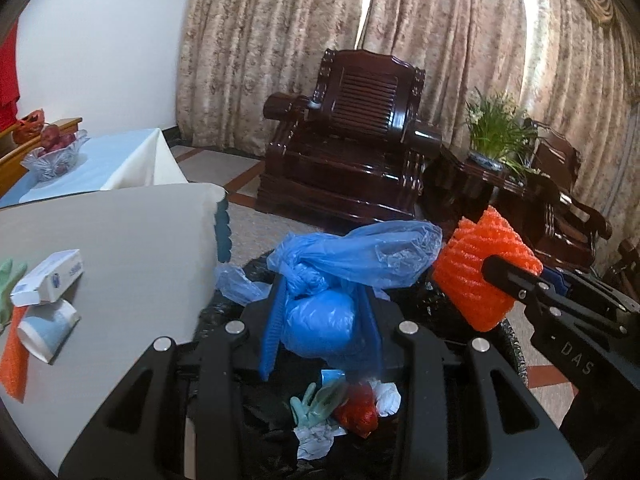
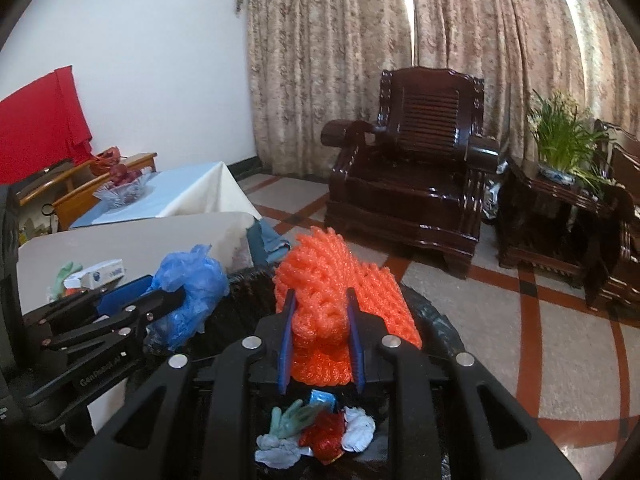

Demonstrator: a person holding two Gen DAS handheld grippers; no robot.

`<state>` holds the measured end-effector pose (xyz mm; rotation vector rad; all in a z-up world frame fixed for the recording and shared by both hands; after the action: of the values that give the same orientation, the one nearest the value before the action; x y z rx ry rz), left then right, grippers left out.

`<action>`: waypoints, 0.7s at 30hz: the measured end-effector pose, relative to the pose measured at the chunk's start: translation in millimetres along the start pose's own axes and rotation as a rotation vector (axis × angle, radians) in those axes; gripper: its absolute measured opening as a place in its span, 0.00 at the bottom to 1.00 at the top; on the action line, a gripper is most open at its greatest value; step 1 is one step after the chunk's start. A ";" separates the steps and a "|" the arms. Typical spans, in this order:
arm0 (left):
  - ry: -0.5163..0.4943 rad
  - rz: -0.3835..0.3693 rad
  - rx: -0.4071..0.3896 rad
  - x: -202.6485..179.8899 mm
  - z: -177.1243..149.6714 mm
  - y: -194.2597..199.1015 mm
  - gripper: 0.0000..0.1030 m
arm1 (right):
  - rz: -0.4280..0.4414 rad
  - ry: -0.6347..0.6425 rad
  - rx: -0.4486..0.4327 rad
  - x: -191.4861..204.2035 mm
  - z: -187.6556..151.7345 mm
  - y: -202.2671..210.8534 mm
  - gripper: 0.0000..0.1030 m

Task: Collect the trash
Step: 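Carry the blue bag and orange net over the bin with both tools, then open both tools to drop the blue bag and orange net into the bin, then move both tools back over the table toward the white box and green glove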

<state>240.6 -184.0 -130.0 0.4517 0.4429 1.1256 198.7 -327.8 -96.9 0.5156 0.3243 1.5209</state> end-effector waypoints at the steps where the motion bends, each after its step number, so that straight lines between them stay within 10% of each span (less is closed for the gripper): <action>1: -0.005 -0.003 0.007 -1.9 -1.9 -3.7 0.34 | -0.005 -0.005 0.008 -3.1 -2.7 -2.4 0.23; 9: 0.013 -0.031 0.054 1.6 -9.4 -16.6 0.54 | -0.055 -0.032 0.056 -21.7 -20.6 -13.2 0.41; 13: 0.034 -0.026 0.040 11.3 -7.6 -10.9 0.76 | -0.085 -0.041 0.062 -26.3 -22.2 -13.8 0.76; 21: 0.067 0.025 0.004 38.8 -1.0 5.8 0.84 | -0.092 -0.048 0.063 -20.7 -21.9 -13.4 0.90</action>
<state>249.8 -145.8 -131.8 0.4245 0.4992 1.1669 198.2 -345.5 -124.7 0.5783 0.3549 1.4112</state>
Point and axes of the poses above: each gripper's, at about its wrist camera, not at the fingertips, and y roughly against the way its jaws point, x to its left, z to its top, the point moved 7 cm from there along -y, roughly the way its jaws point, and after that the axes turned 5 degrees about z, right-handed, at the moved point
